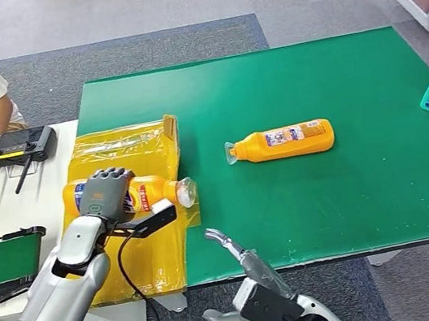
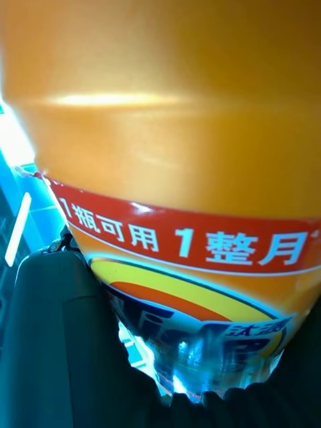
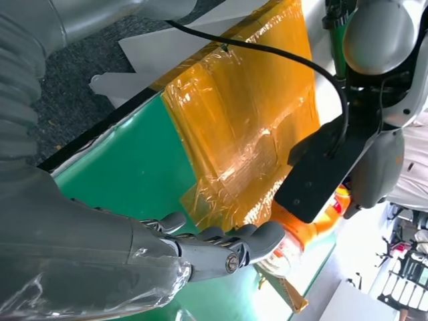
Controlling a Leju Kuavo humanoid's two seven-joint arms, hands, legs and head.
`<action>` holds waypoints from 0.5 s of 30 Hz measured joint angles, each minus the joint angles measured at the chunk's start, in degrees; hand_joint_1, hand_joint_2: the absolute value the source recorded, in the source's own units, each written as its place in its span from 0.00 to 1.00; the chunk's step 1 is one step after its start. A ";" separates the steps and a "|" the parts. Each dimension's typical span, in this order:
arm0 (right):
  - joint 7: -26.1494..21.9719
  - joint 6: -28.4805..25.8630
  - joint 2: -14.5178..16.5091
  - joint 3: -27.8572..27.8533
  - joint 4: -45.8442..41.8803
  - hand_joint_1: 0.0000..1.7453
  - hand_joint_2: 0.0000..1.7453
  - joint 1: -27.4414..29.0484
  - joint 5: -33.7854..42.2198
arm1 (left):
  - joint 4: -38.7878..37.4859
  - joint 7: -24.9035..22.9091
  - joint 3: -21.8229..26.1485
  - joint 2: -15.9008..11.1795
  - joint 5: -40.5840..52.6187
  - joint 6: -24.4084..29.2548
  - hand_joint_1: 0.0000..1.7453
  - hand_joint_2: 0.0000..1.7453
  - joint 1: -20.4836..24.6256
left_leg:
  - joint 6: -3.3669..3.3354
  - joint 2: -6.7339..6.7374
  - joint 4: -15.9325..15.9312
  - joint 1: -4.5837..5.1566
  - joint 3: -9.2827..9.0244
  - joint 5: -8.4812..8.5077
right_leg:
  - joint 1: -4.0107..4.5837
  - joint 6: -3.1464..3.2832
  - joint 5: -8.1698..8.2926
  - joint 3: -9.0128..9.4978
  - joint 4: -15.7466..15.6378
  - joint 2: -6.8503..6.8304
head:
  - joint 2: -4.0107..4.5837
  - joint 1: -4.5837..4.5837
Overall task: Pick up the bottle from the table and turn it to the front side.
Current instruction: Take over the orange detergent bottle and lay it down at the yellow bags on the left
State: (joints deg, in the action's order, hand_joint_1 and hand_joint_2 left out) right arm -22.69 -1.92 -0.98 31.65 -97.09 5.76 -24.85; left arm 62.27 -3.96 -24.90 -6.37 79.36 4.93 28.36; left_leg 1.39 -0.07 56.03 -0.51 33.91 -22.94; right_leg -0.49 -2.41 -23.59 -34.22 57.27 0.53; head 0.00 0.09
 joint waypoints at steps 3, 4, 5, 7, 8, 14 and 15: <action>0.00 0.34 0.02 0.01 0.01 0.00 1.00 -0.21 0.30 | -2.99 0.10 -0.72 1.44 -0.71 -0.59 1.00 1.00 1.05 | 0.00 0.00 0.00 0.00 0.03 0.00 | 0.00 0.00 0.00 -0.02 0.00 0.00 | 0.00 0.01; 0.00 0.50 0.05 0.02 0.02 0.00 1.00 -0.36 0.47 | -4.21 0.28 -1.06 2.09 -1.20 -0.67 1.00 1.00 1.43 | 0.00 0.00 0.00 0.00 0.04 0.00 | 0.00 0.00 0.00 -0.03 0.00 0.00 | 0.00 0.01; 0.01 0.67 0.09 0.04 0.04 0.00 1.00 -0.55 0.62 | -5.48 0.51 -1.43 2.85 -1.65 -0.74 1.00 1.00 1.86 | -0.01 0.00 0.00 0.00 0.05 0.01 | 0.00 0.00 0.00 -0.04 0.00 -0.01 | 0.00 0.01; 0.04 0.92 0.20 0.14 0.14 0.00 1.00 -0.99 0.85 | -7.88 0.88 -2.40 4.56 -2.31 -0.89 1.00 1.00 2.78 | -0.02 0.00 0.01 0.00 0.08 0.01 | -0.01 -0.02 0.02 -0.05 0.00 -0.01 | 0.00 0.01; 0.05 1.01 0.26 0.23 0.22 0.00 1.00 -1.23 0.92 | -9.04 0.96 -2.98 5.44 -2.66 -1.09 1.00 1.00 3.27 | -0.02 0.00 0.01 0.00 0.09 0.02 | -0.01 -0.04 0.03 -0.05 0.00 -0.01 | 0.00 0.02; 0.07 1.20 0.56 0.57 0.61 0.00 1.00 -1.83 1.36 | -14.70 1.10 -5.13 8.97 -6.22 -0.98 1.00 1.00 4.91 | -0.02 0.00 0.01 0.01 0.12 0.01 | -0.01 -0.07 0.05 -0.07 0.00 0.00 | 0.00 0.01; 0.07 1.20 0.58 0.59 0.67 0.00 1.00 -1.82 1.42 | -15.58 1.17 -5.30 9.27 -6.53 -0.58 1.00 1.00 4.93 | -0.02 0.00 0.01 0.01 0.13 0.02 | -0.01 -0.07 0.05 -0.09 0.00 0.00 | 0.00 0.00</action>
State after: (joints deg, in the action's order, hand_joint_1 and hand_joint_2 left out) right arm -22.62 -0.72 -0.40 32.24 -96.42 3.94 -23.44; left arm 46.69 -2.79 -30.20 2.90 72.83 4.35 33.29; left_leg 1.37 -0.07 56.04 -0.51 34.03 -22.93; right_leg -0.50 -2.48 -23.54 -34.31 57.27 0.53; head 0.00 0.09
